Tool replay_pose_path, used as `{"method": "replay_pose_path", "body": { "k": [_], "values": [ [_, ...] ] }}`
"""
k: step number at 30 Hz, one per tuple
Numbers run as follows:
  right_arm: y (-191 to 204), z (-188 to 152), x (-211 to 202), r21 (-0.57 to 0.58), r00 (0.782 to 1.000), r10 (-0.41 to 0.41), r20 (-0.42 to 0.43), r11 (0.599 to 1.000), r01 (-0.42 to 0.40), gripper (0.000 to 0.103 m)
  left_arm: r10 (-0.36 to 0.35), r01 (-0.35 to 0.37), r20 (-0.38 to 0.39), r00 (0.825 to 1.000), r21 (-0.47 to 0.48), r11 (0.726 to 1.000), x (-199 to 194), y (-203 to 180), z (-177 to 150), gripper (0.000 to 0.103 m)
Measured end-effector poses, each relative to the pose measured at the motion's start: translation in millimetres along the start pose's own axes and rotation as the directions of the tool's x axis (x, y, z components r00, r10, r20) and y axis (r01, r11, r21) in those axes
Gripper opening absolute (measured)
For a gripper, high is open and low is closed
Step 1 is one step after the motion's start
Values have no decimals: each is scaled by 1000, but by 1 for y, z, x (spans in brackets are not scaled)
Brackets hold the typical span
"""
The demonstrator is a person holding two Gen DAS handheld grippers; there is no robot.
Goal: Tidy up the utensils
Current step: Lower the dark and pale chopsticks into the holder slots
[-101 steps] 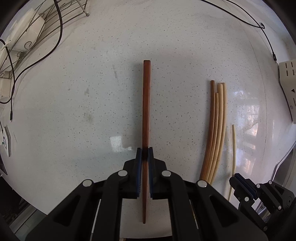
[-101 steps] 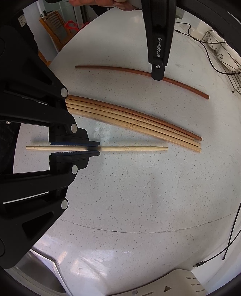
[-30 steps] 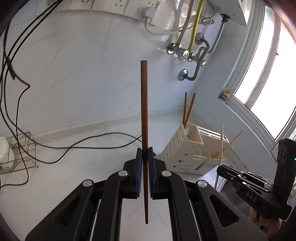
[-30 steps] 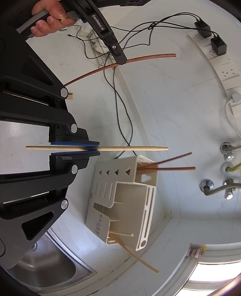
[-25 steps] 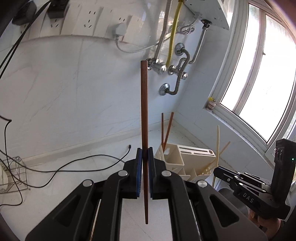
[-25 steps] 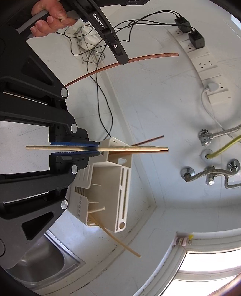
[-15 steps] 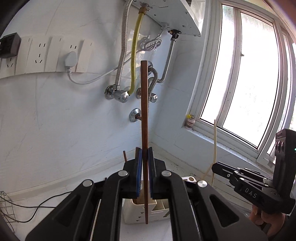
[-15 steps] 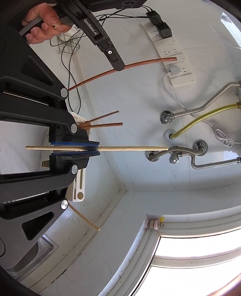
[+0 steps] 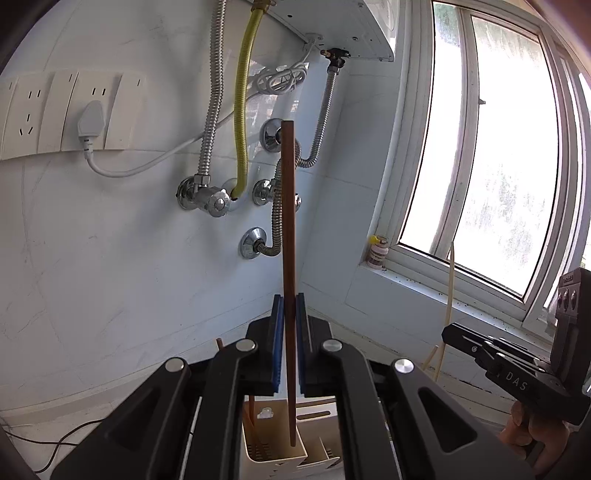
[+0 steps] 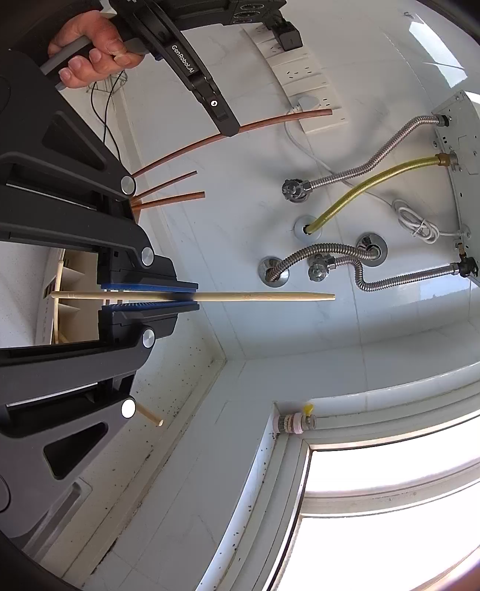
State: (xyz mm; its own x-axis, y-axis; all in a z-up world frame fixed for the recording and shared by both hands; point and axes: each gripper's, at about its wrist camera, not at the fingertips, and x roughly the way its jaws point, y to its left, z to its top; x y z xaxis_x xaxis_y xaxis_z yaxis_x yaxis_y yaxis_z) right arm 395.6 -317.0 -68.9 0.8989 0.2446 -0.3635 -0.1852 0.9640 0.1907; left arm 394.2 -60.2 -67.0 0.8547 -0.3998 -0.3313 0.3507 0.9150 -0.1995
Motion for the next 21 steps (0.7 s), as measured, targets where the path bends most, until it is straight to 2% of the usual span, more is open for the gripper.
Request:
{"method": "replay_pose_path", "body": {
  "k": [4,21],
  "values": [
    [-9,-7,9,3,1000,19,12,1000,-19,4,16,-16,-2,1000,15,1000,9,3,-9,6],
    [-20,-19,30,-13,1000,-7,30,1000,8,4,11,-11,-16,1000,-2,1000,29,18,-17,6]
  ]
}}
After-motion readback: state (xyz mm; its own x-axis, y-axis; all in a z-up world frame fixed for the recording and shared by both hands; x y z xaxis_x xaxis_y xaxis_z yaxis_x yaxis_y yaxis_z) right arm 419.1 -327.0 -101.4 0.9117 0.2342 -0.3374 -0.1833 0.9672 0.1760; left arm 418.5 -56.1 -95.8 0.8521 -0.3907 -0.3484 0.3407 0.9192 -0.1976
